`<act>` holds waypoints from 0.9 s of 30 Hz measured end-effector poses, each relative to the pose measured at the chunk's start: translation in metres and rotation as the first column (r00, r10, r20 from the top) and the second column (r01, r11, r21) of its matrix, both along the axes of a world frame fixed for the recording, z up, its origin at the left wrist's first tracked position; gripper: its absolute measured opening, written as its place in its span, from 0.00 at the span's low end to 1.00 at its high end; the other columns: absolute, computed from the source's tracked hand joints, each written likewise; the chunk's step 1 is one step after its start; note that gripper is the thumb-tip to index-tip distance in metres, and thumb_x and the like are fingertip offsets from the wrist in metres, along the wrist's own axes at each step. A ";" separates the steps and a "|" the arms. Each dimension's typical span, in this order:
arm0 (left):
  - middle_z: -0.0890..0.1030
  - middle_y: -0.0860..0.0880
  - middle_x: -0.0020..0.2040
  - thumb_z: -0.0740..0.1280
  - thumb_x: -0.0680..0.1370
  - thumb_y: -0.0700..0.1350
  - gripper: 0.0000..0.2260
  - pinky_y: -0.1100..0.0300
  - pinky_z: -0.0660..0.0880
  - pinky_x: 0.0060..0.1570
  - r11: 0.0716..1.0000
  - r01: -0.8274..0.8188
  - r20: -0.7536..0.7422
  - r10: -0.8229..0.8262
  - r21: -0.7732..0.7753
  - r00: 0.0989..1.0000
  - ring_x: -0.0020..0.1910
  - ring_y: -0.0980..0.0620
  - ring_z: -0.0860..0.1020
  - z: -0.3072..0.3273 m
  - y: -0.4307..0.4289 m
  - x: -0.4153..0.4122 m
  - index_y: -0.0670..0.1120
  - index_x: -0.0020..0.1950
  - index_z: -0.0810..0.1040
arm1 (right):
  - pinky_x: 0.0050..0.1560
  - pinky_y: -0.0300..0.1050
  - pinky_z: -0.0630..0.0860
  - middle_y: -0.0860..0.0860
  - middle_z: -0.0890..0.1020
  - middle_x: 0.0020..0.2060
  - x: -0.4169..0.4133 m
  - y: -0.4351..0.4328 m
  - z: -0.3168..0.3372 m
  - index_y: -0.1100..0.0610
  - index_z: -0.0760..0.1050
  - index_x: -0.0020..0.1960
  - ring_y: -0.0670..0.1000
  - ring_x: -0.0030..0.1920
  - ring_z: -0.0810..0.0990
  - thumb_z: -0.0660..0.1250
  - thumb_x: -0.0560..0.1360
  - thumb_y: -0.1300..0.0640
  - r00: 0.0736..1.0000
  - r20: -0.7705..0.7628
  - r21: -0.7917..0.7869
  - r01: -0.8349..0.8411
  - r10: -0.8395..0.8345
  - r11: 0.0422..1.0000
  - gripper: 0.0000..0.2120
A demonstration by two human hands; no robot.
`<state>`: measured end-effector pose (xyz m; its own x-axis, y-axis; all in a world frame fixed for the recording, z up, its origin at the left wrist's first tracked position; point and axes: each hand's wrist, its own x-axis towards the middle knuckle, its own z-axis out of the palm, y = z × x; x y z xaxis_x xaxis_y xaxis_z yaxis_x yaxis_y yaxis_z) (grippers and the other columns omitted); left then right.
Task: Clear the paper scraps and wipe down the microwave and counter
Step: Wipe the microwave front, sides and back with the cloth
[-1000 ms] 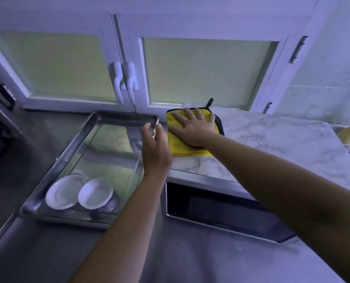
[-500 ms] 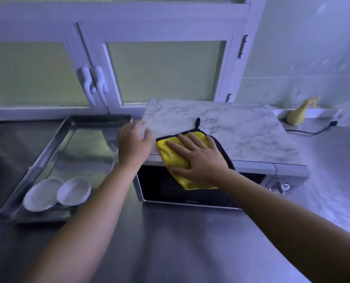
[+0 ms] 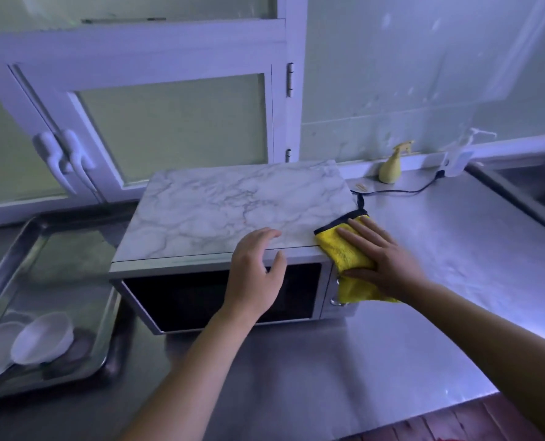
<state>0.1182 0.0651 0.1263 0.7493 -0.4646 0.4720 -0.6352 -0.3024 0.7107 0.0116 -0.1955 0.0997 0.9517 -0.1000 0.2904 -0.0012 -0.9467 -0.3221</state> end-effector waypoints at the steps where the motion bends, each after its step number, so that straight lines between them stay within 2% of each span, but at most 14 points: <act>1: 0.79 0.47 0.60 0.68 0.77 0.37 0.12 0.49 0.70 0.67 1.000 -0.004 -0.007 0.004 -0.003 1.000 0.64 0.49 0.75 -0.002 -0.006 -0.005 0.41 0.61 0.79 | 0.76 0.51 0.60 0.42 0.60 0.78 -0.004 -0.007 -0.004 0.42 0.57 0.77 0.50 0.80 0.55 0.68 0.71 0.38 0.999 0.031 0.069 -0.019 0.017 0.997 0.38; 3: 0.80 0.47 0.59 0.69 0.77 0.36 0.12 0.47 0.72 0.65 1.000 -0.031 -0.011 0.031 -0.004 0.999 0.63 0.48 0.76 -0.005 -0.017 -0.013 0.40 0.60 0.80 | 0.73 0.46 0.62 0.40 0.59 0.78 -0.011 -0.020 -0.012 0.43 0.60 0.77 0.46 0.78 0.57 0.71 0.72 0.44 0.997 0.068 0.147 -0.029 0.019 0.989 0.37; 5: 0.81 0.46 0.58 0.69 0.76 0.35 0.12 0.45 0.72 0.63 0.998 -0.063 0.021 0.063 0.007 0.998 0.61 0.47 0.77 -0.007 -0.026 -0.020 0.39 0.59 0.80 | 0.65 0.38 0.64 0.34 0.58 0.77 -0.018 -0.028 -0.021 0.40 0.60 0.77 0.38 0.73 0.62 0.74 0.74 0.51 0.998 0.065 0.242 0.002 -0.018 0.970 0.37; 8: 0.81 0.47 0.57 0.68 0.76 0.33 0.11 0.50 0.72 0.64 0.996 -0.090 0.060 0.091 -0.008 0.994 0.60 0.48 0.77 -0.011 -0.037 -0.031 0.39 0.58 0.80 | 0.60 0.39 0.67 0.36 0.72 0.69 -0.032 -0.029 -0.042 0.37 0.59 0.75 0.41 0.66 0.71 0.68 0.75 0.54 0.986 0.058 0.481 0.111 -0.157 0.870 0.34; 10: 0.81 0.49 0.57 0.68 0.76 0.34 0.11 0.58 0.71 0.65 0.994 -0.106 0.053 0.107 -0.020 0.993 0.60 0.52 0.77 -0.011 -0.044 -0.038 0.41 0.58 0.81 | 0.56 0.43 0.72 0.43 0.81 0.59 -0.042 -0.026 -0.059 0.38 0.70 0.71 0.47 0.60 0.78 0.66 0.76 0.54 0.947 0.024 0.680 0.220 -0.321 0.700 0.25; 13: 0.83 0.54 0.53 0.67 0.78 0.34 0.10 0.65 0.74 0.57 0.995 -0.085 -0.066 0.081 -0.061 0.995 0.55 0.58 0.80 -0.011 -0.056 -0.057 0.44 0.57 0.81 | 0.49 0.49 0.78 0.49 0.86 0.44 -0.057 -0.026 -0.079 0.41 0.80 0.49 0.55 0.50 0.84 0.67 0.80 0.52 0.845 -0.067 0.863 0.316 -0.530 0.395 0.06; 14: 0.84 0.54 0.51 0.67 0.78 0.35 0.10 0.65 0.76 0.53 0.996 -0.052 -0.131 0.041 -0.077 0.991 0.52 0.58 0.81 -0.009 -0.062 -0.065 0.45 0.56 0.82 | 0.45 0.49 0.78 0.50 0.86 0.42 -0.062 -0.028 -0.080 0.41 0.81 0.45 0.54 0.46 0.84 0.68 0.79 0.48 0.804 -0.103 0.888 0.339 -0.585 0.309 0.05; 16: 0.84 0.57 0.46 0.68 0.79 0.38 0.08 0.67 0.76 0.44 0.997 0.037 -0.206 -0.050 -0.064 0.977 0.46 0.58 0.82 -0.007 -0.076 -0.084 0.47 0.55 0.83 | 0.41 0.48 0.79 0.54 0.85 0.40 -0.069 -0.032 -0.075 0.46 0.82 0.41 0.54 0.41 0.83 0.67 0.77 0.41 0.735 -0.191 0.921 0.363 -0.651 0.140 0.11; 18: 0.83 0.59 0.45 0.70 0.77 0.47 0.08 0.69 0.74 0.39 0.990 0.137 -0.299 -0.126 0.018 0.946 0.40 0.58 0.80 -0.007 -0.095 -0.102 0.52 0.56 0.82 | 0.43 0.57 0.81 0.60 0.84 0.38 -0.070 -0.036 -0.063 0.54 0.80 0.39 0.58 0.40 0.83 0.67 0.76 0.37 0.707 -0.264 0.934 0.357 -0.656 0.009 0.21; 20: 0.81 0.62 0.49 0.71 0.72 0.60 0.17 0.66 0.76 0.43 0.967 0.216 -0.439 -0.138 0.133 0.888 0.42 0.57 0.78 -0.008 -0.115 -0.115 0.58 0.59 0.78 | 0.47 0.62 0.81 0.61 0.84 0.39 -0.069 -0.038 -0.047 0.56 0.80 0.40 0.61 0.41 0.84 0.66 0.75 0.34 0.715 -0.273 0.938 0.346 -0.643 -0.014 0.25; 22: 0.77 0.63 0.55 0.72 0.67 0.66 0.24 0.64 0.76 0.49 0.951 0.252 -0.540 -0.120 0.178 0.833 0.49 0.57 0.77 -0.011 -0.134 -0.121 0.63 0.62 0.74 | 0.44 0.59 0.83 0.58 0.86 0.38 -0.072 -0.038 -0.030 0.53 0.82 0.40 0.60 0.42 0.86 0.65 0.74 0.31 0.766 -0.223 0.950 0.310 -0.603 0.042 0.25; 23: 0.77 0.62 0.56 0.73 0.67 0.65 0.24 0.62 0.76 0.51 0.956 0.243 -0.566 -0.112 0.163 0.817 0.50 0.57 0.76 -0.011 -0.141 -0.122 0.63 0.61 0.74 | 0.40 0.53 0.84 0.54 0.86 0.37 -0.075 -0.037 -0.022 0.49 0.83 0.40 0.55 0.40 0.86 0.65 0.73 0.30 0.797 -0.185 0.955 0.283 -0.576 0.086 0.23; 25: 0.79 0.55 0.51 0.76 0.70 0.58 0.16 0.57 0.77 0.50 0.981 0.173 -0.565 -0.092 0.092 0.820 0.47 0.55 0.77 -0.008 -0.150 -0.119 0.58 0.55 0.78 | 0.30 0.40 0.79 0.47 0.85 0.33 -0.083 -0.036 -0.007 0.43 0.83 0.39 0.44 0.33 0.84 0.64 0.70 0.28 0.842 -0.109 0.953 0.239 -0.529 0.184 0.20; 27: 0.79 0.47 0.47 0.75 0.72 0.52 0.08 0.52 0.75 0.49 0.989 0.138 -0.506 -0.088 0.061 0.858 0.45 0.49 0.76 -0.003 -0.152 -0.111 0.53 0.46 0.79 | 0.26 0.33 0.73 0.45 0.83 0.28 -0.091 -0.036 0.005 0.44 0.82 0.38 0.40 0.28 0.80 0.64 0.70 0.31 0.871 -0.061 0.943 0.211 -0.488 0.257 0.19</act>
